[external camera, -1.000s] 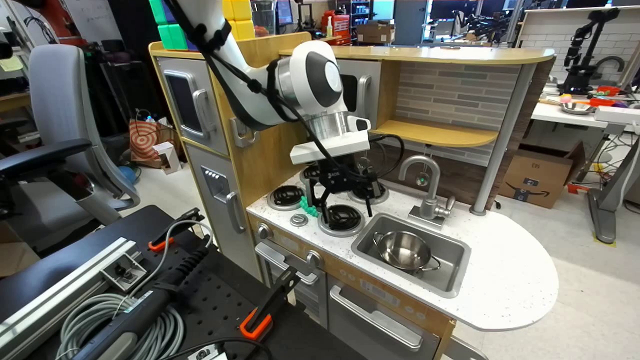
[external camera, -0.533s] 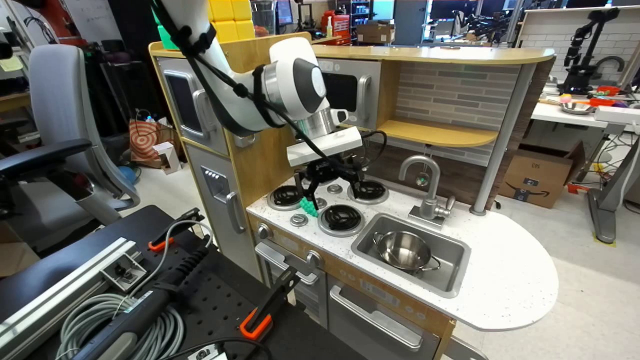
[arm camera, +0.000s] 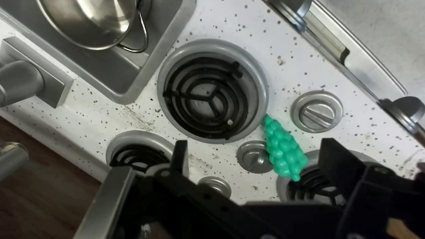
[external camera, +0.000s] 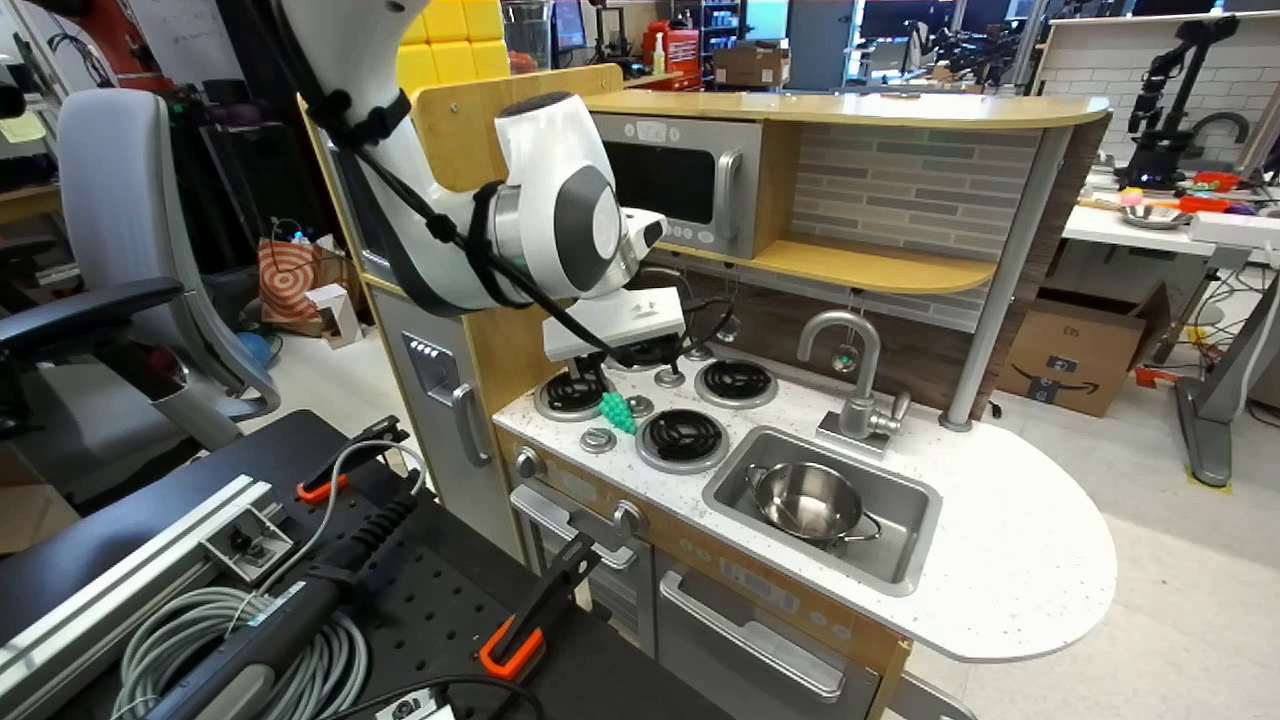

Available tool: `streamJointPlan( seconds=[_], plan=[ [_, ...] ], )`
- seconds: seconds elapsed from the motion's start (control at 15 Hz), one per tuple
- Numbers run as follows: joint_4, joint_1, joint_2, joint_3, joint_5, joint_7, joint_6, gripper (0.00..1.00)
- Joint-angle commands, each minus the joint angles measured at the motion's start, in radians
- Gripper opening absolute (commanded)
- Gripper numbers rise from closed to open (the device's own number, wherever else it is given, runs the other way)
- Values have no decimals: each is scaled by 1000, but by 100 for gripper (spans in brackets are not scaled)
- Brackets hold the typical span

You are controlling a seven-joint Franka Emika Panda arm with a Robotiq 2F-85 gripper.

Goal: Put the green grapes inside the silver pot in the sink

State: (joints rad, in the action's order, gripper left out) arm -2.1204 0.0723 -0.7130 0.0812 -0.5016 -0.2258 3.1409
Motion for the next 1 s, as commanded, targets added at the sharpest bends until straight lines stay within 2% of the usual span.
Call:
streamJointPlan(
  seconds=[0.0, 0.07, 0.27, 0.33, 0.47, 0.73, 0.93],
  plan=[
    [17, -69, -25, -73, 70, -52, 11, 100],
    [-2, -12, -6, -21, 69, -38, 6, 100],
    [-1, -40, -9, -49, 84, -47, 5, 100],
    [11, -13, -18, -19, 89, -27, 35, 100],
    [50, 8, -40, -16, 97, -29, 26, 100],
    [152, 96, -104, -6, 88, -38, -38, 100],
    [248, 133, -167, -22, 85, -47, -126, 100]
  ],
)
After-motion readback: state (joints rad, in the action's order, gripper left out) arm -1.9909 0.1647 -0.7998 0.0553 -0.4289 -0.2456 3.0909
